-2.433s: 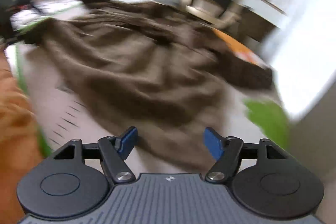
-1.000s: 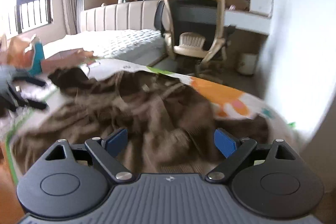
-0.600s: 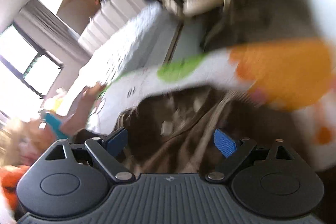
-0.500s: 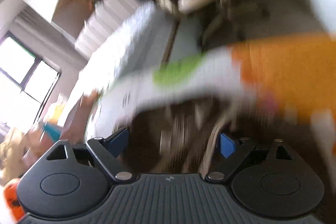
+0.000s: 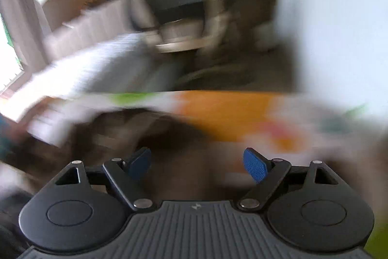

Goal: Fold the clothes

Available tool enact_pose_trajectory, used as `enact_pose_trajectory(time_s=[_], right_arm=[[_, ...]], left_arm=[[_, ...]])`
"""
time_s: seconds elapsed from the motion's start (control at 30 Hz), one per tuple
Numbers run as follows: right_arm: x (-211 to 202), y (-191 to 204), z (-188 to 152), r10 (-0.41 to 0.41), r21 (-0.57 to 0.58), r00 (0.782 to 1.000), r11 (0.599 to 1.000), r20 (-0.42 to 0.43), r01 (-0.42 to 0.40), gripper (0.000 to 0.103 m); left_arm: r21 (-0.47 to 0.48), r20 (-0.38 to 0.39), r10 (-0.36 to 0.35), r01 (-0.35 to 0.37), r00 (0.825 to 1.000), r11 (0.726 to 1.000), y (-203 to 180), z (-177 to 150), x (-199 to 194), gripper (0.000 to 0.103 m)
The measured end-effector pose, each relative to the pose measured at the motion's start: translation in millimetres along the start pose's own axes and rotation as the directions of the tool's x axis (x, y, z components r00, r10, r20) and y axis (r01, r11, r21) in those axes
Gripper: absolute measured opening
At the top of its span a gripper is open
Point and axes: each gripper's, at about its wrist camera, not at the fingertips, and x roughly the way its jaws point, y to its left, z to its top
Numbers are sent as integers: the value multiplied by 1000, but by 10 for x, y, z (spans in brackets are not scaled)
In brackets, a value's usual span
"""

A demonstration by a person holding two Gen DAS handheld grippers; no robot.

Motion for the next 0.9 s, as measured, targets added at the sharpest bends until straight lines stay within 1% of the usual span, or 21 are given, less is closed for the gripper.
enact_pose_trajectory(time_s=[0.03, 0.07, 0.1, 0.17, 0.2, 0.27, 0.33, 0.37, 0.4, 0.43, 0.47, 0.5, 0.57, 0.6, 0.67, 0.73, 0.8, 0.9], right_arm=[[-120, -119, -68, -97, -1, 995, 995, 28, 97, 84], [-232, -250, -132, -177, 13, 983, 984, 50, 176, 84], [-310, -427, -178, -189, 82, 981, 979, 43, 185, 84], [-364, -761, -284, -177, 243, 984, 955, 8, 169, 84], [-329, -856, -332, -176, 286, 984, 943, -6, 171, 83], [-195, -952, -429, -164, 330, 986, 930, -17, 160, 79], [-42, -935, -479, -116, 348, 993, 931, 5, 108, 68], [29, -904, -492, -100, 343, 995, 935, 21, 87, 66], [66, -821, -469, -105, 299, 994, 950, 40, 88, 38], [101, -751, -425, -80, 254, 996, 965, 47, 66, 18], [82, -726, -333, -62, 230, 996, 972, 61, 46, 18], [-10, -700, -215, -73, 213, 992, 976, 100, 51, 15], [-194, -648, 21, -94, 178, 980, 982, 177, 62, 15], [-294, -627, 140, -107, 164, 970, 984, 218, 71, 15], [-562, -601, 400, -140, 149, 937, 984, 319, 96, 15], [-740, -516, 612, -126, 130, 918, 988, 376, 82, 14], [-831, -314, 787, -71, 90, 913, 995, 401, 38, 14], [-742, 180, 971, 55, -17, 919, 998, 390, -53, 14]], left_arm=[[-4, 2, -6, 6, 1000, 1000, 14, -4, -2, 103], [-8, 4, -13, 13, 1000, 1000, 33, 8, -5, 103], [-7, 6, -18, 18, 1000, 1000, 39, -3, -19, 103], [1, 5, -17, 17, 1000, 1000, 36, -14, -30, 103], [6, 5, -16, 16, 1000, 1000, 33, -21, -41, 103], [9, 3, -9, 9, 1000, 1000, 27, 3, -23, 103], [22, -3, 12, -12, 1000, 1000, -11, 23, -2, 103], [33, -6, 23, -23, 1000, 999, -37, 22, 6, 103], [43, -9, 33, -32, 999, 999, -55, 23, 12, 103], [46, -10, 37, -36, 999, 998, -61, 24, 13, 103], [44, -10, 37, -37, 999, 998, -60, 21, 13, 103], [42, -9, 38, -37, 999, 998, -59, 18, 14, 103], [42, -8, 49, -49, 999, 998, -71, 14, 13, 103], [43, -7, 58, -58, 998, 997, -81, 6, 5, 103], [49, -1, 80, -80, 997, 996, -111, -7, -6, 103], [57, 7, 92, -92, 996, 994, -136, -16, -14, 103], [45, 3, 81, -81, 997, 996, -108, -10, -5, 103], [24, -1, 73, -73, 997, 997, -67, -1, 7, 103]])
